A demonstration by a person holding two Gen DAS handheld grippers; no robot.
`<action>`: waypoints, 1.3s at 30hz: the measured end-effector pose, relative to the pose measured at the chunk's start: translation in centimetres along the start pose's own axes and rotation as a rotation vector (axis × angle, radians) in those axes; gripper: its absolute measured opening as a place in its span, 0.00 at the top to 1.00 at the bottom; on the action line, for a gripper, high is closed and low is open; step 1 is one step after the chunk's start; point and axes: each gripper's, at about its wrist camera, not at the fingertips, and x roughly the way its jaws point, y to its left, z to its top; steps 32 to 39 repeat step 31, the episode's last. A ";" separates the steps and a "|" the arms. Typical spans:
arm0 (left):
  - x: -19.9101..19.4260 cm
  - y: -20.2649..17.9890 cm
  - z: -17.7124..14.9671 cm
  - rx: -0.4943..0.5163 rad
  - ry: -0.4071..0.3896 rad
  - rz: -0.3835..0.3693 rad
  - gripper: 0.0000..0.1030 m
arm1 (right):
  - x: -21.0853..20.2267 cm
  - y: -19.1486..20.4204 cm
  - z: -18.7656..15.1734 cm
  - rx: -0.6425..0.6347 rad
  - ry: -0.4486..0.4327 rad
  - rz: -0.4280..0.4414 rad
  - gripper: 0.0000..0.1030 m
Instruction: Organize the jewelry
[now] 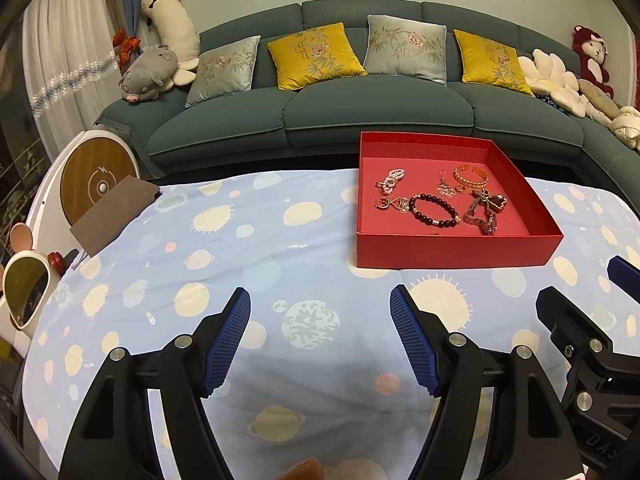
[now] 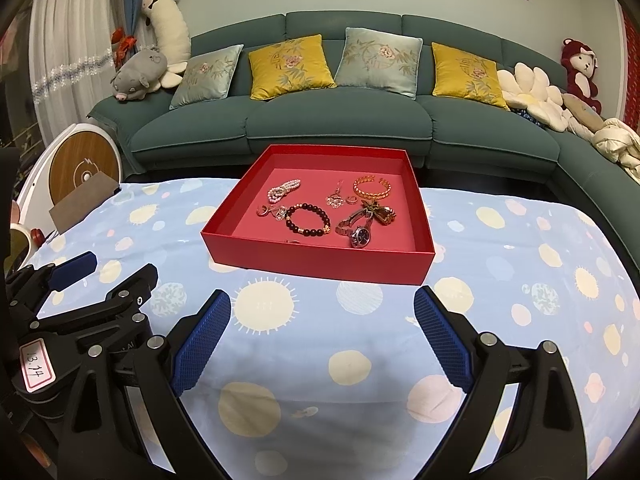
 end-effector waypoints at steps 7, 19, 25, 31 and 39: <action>-0.2 0.1 0.0 -0.001 -0.010 -0.003 0.32 | 0.0 0.0 0.0 0.005 -0.006 0.001 0.12; -0.1 0.2 0.0 -0.022 -0.009 -0.024 0.28 | -0.1 0.0 0.1 0.010 -0.006 0.002 0.12; 0.0 0.2 0.0 -0.023 -0.003 -0.024 0.28 | -0.1 -0.1 0.1 0.011 -0.005 0.000 0.12; 0.5 0.3 -0.1 -0.029 0.009 -0.034 0.28 | -0.2 0.0 0.1 0.009 -0.004 -0.010 0.12; 0.5 0.3 -0.1 -0.029 0.009 -0.034 0.28 | -0.2 0.0 0.1 0.009 -0.004 -0.010 0.12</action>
